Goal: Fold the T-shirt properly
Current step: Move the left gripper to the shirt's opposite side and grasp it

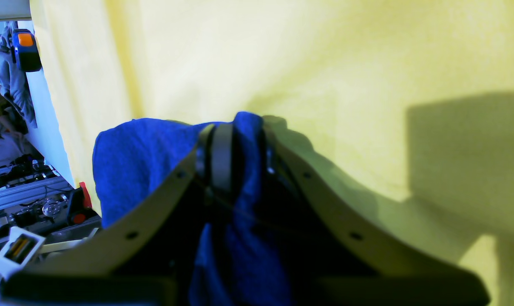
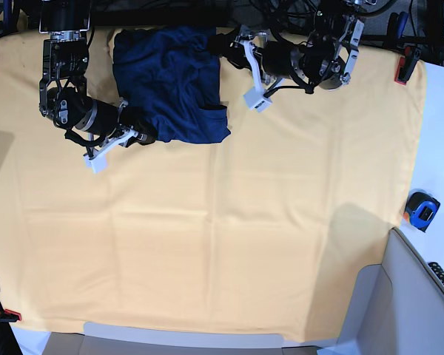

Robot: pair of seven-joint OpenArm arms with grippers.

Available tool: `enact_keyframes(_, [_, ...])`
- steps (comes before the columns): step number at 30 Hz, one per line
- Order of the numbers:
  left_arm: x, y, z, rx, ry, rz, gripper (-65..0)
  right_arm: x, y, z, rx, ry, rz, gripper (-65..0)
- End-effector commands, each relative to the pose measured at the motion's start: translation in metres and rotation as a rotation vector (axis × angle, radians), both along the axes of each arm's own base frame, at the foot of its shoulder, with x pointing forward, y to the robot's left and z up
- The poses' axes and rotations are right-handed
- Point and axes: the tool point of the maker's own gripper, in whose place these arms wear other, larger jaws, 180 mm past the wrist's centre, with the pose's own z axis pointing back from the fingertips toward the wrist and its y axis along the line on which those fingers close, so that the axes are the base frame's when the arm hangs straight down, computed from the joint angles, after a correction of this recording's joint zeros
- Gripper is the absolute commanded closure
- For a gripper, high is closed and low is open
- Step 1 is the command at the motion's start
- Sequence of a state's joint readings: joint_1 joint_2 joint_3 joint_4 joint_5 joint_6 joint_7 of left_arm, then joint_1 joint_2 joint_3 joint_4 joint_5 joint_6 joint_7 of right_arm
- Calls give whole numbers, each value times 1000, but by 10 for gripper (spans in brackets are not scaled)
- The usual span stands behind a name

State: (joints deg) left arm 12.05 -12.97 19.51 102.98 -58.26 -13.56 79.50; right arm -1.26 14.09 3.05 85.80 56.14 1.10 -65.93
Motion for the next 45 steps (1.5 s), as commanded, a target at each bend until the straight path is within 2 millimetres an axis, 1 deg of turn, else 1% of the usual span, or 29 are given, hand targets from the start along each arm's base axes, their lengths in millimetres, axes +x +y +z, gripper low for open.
enact_keyframes(1, [3, -1, 6, -13, -16, -11, -436, -13, -2, -12, -40, 64, 27, 0])
enact_keyframes(5, [1, -6, 7, -20, -18, -33, -437, -13, -2, -12, -40, 66, 26, 0])
enact_keyframes(8, [7, -6, 10, -21, -36, -34, -439, -13, -3, -12, -41, 66, 26, 0])
enact_keyframes(11, [12, -10, 18, -63, -35, -24, -439, -13, -3, -12, -41, 64, 25, 0])
enact_keyframes(14, [14, -16, 31, -138, -23, -20, -439, -13, -3, -12, -41, 65, 25, 0])
enact_keyframes(16, [14, -18, 35, -163, -16, -17, -439, -12, -3, -12, -41, 63, 25, 0])
enact_keyframes(17, [14, -19, 35, -169, -9, -15, -439, -12, -3, -12, -41, 63, 25, 0])
enact_keyframes(20, [12, -18, 25, -189, 59, 4, -439, -13, -4, -12, -46, 65, 26, 0])
enact_keyframes(23, [18, -18, 21, -208, 99, 21, -439, -14, -5, -13, -48, 66, 26, 0])
enact_keyframes(29, [19, -16, 18, -200, 107, 25, -439, -15, -4, -13, -44, 69, 26, 0])
enact_keyframes(33, [18, -5, 12, -163, 107, 23, -437, -15, -4, -13, -44, 70, 25, 0])
enact_keyframes(35, [16, 4, 5, -114, 101, 15, -436, -14, -5, -13, -46, 69, 25, 0])
enact_keyframes(38, [14, 10, -5, -58, 91, 7, -436, -14, -5, -13, -48, 67, 25, 0])
enact_keyframes(41, [7, 11, -8, -51, 108, 6, -436, -13, -5, -12, -46, 67, 23, 0])
enact_keyframes(45, [7, 10, -8, -54, 107, 7, -436, -13, -4, -13, -50, 69, 21, 0])
